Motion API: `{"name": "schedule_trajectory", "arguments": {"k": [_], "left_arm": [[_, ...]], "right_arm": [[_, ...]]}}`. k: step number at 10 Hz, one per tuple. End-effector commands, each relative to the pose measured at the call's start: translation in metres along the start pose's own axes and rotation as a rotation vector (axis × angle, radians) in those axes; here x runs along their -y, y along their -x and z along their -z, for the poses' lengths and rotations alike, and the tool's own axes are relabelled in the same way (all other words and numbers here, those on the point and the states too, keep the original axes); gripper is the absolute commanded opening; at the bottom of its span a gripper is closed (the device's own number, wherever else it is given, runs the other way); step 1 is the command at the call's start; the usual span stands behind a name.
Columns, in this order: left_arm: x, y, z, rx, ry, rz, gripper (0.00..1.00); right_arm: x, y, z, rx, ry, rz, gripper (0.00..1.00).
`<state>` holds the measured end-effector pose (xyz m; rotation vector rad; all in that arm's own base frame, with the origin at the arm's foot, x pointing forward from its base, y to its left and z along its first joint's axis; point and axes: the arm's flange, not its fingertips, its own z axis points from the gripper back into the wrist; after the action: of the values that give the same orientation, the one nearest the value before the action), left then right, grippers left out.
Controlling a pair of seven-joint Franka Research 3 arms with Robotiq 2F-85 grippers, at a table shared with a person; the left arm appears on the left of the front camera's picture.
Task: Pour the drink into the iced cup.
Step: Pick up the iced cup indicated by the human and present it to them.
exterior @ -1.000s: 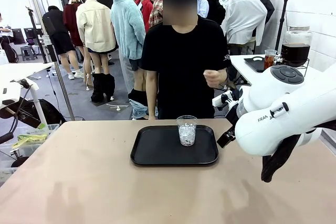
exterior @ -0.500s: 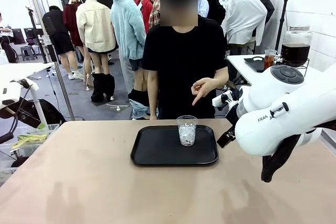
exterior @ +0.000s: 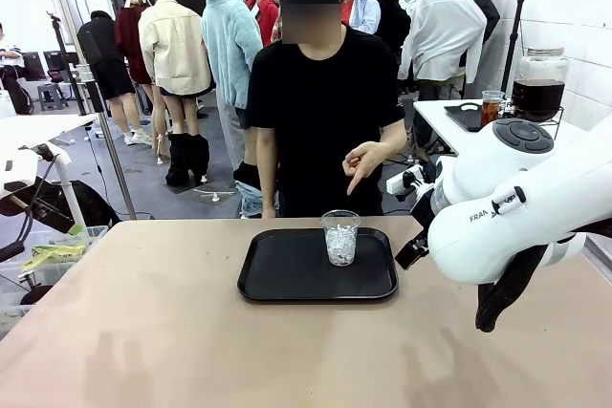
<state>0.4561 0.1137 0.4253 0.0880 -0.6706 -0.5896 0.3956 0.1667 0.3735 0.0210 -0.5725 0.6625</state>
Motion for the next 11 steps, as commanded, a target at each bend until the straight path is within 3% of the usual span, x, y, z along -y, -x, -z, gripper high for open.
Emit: {"name": "schedule_trajectory", "arguments": {"k": [1, 10, 11], "left_arm": [[0.001, 0.0, 0.0, 0.001, -0.008, 0.002, 1.0], [0.001, 0.0, 0.0, 0.001, -0.008, 0.002, 1.0], [0.001, 0.0, 0.0, 0.001, -0.008, 0.002, 1.0]], "right_arm": [[-0.001, 0.0, 0.0, 0.0, -0.001, 0.0, 1.0], [0.0, 0.0, 0.0, 0.0, 0.0, 0.0, 1.0], [0.009, -0.007, -0.008, -0.045, 0.001, -0.091, 1.0]]}}
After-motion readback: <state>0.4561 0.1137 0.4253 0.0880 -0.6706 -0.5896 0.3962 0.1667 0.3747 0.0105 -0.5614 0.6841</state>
